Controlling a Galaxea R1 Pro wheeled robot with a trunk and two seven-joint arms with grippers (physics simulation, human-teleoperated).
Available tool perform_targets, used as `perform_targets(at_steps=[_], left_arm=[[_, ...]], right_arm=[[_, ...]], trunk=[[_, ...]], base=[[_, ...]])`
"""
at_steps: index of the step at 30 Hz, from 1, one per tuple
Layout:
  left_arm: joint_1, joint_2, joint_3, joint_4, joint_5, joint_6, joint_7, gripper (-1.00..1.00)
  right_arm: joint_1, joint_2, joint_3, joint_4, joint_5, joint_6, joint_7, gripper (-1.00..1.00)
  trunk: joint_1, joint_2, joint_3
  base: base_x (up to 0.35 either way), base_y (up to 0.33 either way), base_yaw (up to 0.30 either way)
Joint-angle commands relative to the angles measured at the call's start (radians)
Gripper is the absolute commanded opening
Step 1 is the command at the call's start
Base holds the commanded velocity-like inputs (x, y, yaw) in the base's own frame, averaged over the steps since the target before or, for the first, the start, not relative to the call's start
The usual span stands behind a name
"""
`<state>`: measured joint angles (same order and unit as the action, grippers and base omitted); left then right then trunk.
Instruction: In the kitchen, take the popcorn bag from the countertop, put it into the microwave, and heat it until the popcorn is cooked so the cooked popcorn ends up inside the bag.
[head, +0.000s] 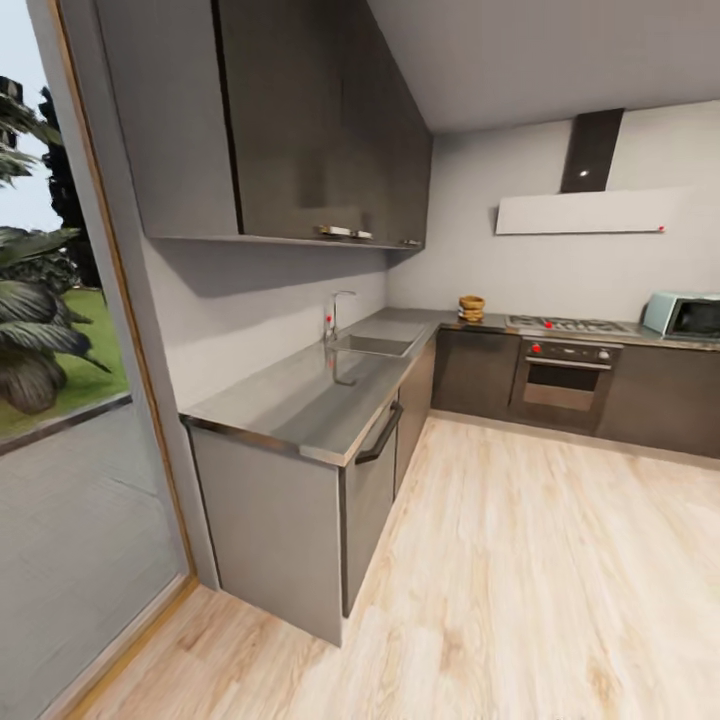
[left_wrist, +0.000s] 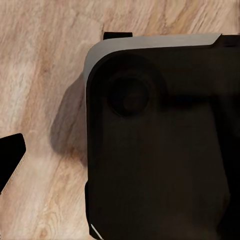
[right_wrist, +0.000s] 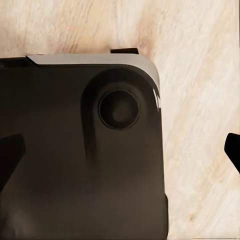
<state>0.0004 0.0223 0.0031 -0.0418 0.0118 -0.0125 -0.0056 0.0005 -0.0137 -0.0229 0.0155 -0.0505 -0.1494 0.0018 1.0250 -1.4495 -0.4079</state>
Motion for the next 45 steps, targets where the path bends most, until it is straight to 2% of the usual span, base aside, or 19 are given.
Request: perform_targets(at_steps=[1,7,9,11,13,32,45], left_arm=[[0.0,-0.004,0.002,-0.001,0.002,-0.001,-0.001,1.0],[0.0,-0.041,0.003,-0.003,0.002,-0.001,-0.004,1.0],[0.0,-0.078,0.006,-0.009,0.003,0.0,-0.006,1.0],[0.001,-0.102,0.008,-0.013,0.004,-0.001,-0.005,1.0],[0.0,-0.109,0.009,-0.013,0.005,0.0,-0.005,1.0],[0.001,-0.113,0.011,-0.013,0.008,-0.001,-0.004,1.0],[0.0,-0.113,0.011,-0.013,0.009,-0.001,-0.002,1.0]], right_arm=[[-0.001,0.0,-0.002,0.002,-0.005,-0.005,0.001,1.0],[-0.001,0.0,-0.002,0.003,-0.005,-0.006,0.0,1.0],[-0.001,-0.001,-0.002,0.003,-0.005,-0.006,0.0,1.0],[-0.001,-0.003,-0.002,0.003,-0.005,-0.006,0.001,1.0],[-0.001,-0.004,-0.002,0.003,-0.005,-0.006,0.001,1.0],[-0.002,-0.002,0.0,0.001,0.003,-0.003,0.0,1.0],[-0.001,-0.004,-0.001,0.001,-0.003,-0.002,0.001,1.0]], trunk=[[0.0,0.0,-0.001],[0.0,0.0,-0.001],[0.0,0.0,-0.001],[0.0,0.0,-0.001],[0.0,0.0,-0.001],[0.0,0.0,-0.001],[0.0,0.0,0.0]], base=[[0.0,0.0,-0.298],[0.0,0.0,-0.298],[0.0,0.0,-0.298],[0.0,0.0,-0.298],[0.0,0.0,-0.298],[0.0,0.0,-0.291],[0.0,0.0,-0.084]])
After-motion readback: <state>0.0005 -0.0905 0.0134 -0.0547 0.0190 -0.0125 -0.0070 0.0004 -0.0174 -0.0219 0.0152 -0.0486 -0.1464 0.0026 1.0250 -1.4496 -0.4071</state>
